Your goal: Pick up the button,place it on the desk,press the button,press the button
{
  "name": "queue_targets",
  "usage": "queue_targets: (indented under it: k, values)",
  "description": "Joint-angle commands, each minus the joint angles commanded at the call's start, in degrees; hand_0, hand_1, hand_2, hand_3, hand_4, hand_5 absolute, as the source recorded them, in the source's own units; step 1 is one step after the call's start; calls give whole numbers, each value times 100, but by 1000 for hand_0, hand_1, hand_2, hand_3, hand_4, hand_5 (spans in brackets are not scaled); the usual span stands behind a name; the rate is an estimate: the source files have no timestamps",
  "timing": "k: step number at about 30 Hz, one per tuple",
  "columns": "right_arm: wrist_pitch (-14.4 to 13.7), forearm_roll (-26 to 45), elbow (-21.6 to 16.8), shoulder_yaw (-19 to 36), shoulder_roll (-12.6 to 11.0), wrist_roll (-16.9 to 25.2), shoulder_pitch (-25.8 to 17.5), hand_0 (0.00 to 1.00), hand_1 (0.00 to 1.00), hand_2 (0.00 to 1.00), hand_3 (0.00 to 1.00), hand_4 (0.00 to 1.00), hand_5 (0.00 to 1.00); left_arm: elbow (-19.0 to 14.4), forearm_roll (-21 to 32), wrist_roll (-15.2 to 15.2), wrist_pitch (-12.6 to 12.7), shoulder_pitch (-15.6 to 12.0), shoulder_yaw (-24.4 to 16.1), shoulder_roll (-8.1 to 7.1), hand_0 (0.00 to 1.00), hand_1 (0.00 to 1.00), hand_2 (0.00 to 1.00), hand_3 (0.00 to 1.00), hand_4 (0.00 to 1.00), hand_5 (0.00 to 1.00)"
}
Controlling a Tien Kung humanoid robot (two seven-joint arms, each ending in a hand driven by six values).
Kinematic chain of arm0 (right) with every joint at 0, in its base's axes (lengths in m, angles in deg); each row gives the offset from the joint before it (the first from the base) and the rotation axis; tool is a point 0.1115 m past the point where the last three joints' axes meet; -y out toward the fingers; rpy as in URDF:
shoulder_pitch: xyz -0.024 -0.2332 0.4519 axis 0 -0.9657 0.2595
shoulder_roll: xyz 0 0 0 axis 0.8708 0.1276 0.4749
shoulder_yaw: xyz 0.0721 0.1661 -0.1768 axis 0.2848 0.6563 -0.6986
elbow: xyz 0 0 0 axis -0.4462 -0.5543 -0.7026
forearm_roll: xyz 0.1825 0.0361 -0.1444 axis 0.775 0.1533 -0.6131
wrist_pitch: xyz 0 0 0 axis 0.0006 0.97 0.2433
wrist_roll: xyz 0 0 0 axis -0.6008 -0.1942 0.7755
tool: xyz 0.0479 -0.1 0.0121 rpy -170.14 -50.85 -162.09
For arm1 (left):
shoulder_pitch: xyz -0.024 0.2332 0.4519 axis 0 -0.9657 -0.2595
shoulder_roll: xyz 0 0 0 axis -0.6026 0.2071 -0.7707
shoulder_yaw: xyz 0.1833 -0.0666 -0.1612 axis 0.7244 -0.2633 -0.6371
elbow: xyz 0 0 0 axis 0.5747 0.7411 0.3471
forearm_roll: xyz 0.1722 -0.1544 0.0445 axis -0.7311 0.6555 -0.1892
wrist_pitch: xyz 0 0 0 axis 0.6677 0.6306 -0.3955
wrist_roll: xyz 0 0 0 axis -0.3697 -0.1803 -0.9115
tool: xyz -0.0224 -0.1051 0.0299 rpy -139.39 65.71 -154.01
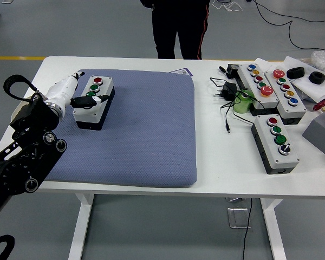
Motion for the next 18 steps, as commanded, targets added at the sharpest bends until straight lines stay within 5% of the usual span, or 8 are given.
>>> queue_targets:
  k: [6,18]
  values:
    - [5,16,0,-21,-6,1,2,747,702,713,583,182,135,167,2,94,-4,45,110,21,998,998,998,998,998,697]
    - [4,35,0,-48,-15,6,15,748,702,713,583,182,135,848,-66,723,105,396,374,364,998,998,998,998,998,708]
